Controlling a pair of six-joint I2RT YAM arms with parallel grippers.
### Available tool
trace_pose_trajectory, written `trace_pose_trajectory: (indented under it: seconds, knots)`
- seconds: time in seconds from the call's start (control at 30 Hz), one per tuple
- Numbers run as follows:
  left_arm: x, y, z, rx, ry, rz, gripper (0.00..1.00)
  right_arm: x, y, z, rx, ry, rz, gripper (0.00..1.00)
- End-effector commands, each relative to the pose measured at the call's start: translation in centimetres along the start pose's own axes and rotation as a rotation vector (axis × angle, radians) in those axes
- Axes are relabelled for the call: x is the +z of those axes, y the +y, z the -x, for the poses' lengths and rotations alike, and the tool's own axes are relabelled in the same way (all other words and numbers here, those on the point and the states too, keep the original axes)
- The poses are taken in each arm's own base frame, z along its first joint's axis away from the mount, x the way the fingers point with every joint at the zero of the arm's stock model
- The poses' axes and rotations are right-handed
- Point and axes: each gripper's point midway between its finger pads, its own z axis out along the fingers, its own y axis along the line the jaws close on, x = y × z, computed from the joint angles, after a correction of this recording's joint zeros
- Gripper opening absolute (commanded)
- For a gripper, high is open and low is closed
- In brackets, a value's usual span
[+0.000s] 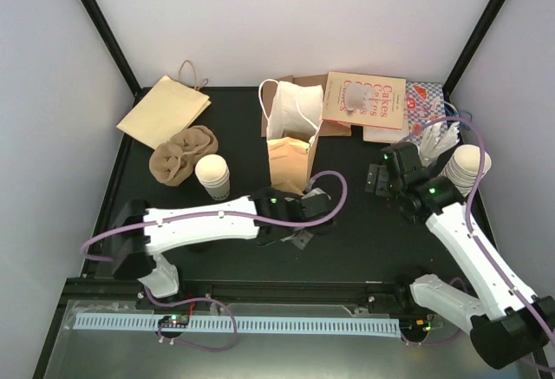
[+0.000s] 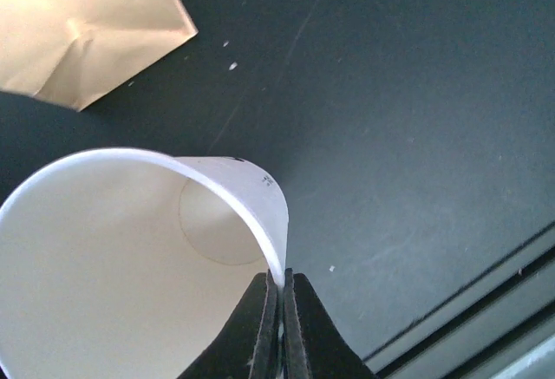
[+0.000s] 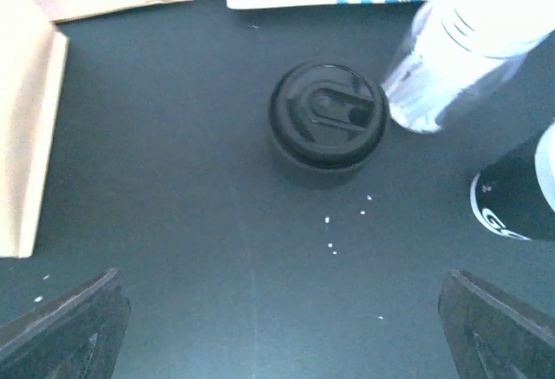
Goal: Pack the takeout coffee
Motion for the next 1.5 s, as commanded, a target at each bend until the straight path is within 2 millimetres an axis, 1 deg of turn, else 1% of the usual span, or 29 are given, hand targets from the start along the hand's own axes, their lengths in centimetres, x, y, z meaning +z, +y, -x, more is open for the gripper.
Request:
trace_pose_trajectory:
  seconds: [0.0,0.13,0.33,0.43,0.47,0.53,0.63,0.7,0.8,0.87,0.9,1.0,1.1,1.17,1.23,1.27,1.33,1.4,1.47]
  knots:
    - [1.9,-2.5,2.5,0.036,-0.039,-0.008,0.02,1.6,-1.0,0.6,0.099,0.036,-0.011,1.00]
    - [3.6,-3.9,2.2,0.068,0.011,-0.028,0.02,2.6,-1.6,0.9,0.144,0.037,-0.036,1.00]
    - [4.4,-5.2,1.7,0.063,0.035,-0.087,0.02,4.5,-2.0,0.6,0.160,0.089,-0.098,1.00]
    - [4.6,-5.5,1.5,0.059,0.041,-0.098,0.05,5.3,-1.8,0.3,0.148,0.124,-0.108,1.00]
    - [4.7,-5.5,1.4,0.060,0.043,-0.099,0.09,5.4,-1.8,0.2,0.149,0.128,-0.115,1.00]
    - [4.6,-5.6,1.4,0.061,0.043,-0.108,0.25,5.5,-1.9,0.3,0.145,0.126,-0.117,1.00]
    - [3.4,-5.6,1.9,0.054,0.023,-0.129,0.49,5.4,-2.0,0.4,0.141,0.113,-0.125,1.00]
    - [2.0,-5.5,2.5,0.045,-0.006,-0.148,0.58,5.5,-2.1,0.6,0.139,0.112,-0.129,1.00]
    - [-0.9,-4.6,3.6,0.028,-0.072,-0.171,0.69,5.4,-2.4,1.0,0.146,0.129,-0.168,1.00]
    - [-2.8,-3.0,4.3,0.018,-0.137,-0.146,0.79,5.5,-2.5,1.2,0.138,0.139,-0.184,1.00]
    - [-3.7,-2.0,4.5,0.009,-0.168,-0.136,0.81,5.5,-2.5,1.3,0.125,0.135,-0.180,1.00]
    - [-5.9,2.0,4.9,-0.051,-0.247,-0.112,0.84,5.7,-1.9,2.1,0.071,0.072,-0.136,1.00]
    - [-7.4,6.8,4.4,-0.135,-0.325,-0.086,0.85,5.8,-1.8,2.4,0.062,0.045,-0.117,1.00]
    - [-8.0,10.2,3.7,-0.205,-0.391,-0.058,0.86,6.1,-1.8,2.3,0.078,0.075,-0.138,1.00]
    - [-8.8,13.4,2.8,-0.279,-0.451,-0.035,0.93,6.8,-1.9,2.3,0.082,0.124,-0.166,1.00]
    - [-9.1,14.8,2.3,-0.308,-0.480,-0.019,0.96,7.3,-1.6,2.4,0.081,0.144,-0.162,1.00]
    - [-9.9,16.7,1.5,-0.347,-0.540,0.000,0.99,8.2,-1.1,2.6,0.091,0.174,-0.156,1.00]
    - [-9.9,18.3,0.6,-0.377,-0.555,0.035,0.99,8.9,-0.9,3.0,0.107,0.189,-0.152,1.00]
    - [-9.7,19.3,0.0,-0.393,-0.553,0.059,0.99,9.5,-0.9,3.2,0.121,0.204,-0.152,1.00]
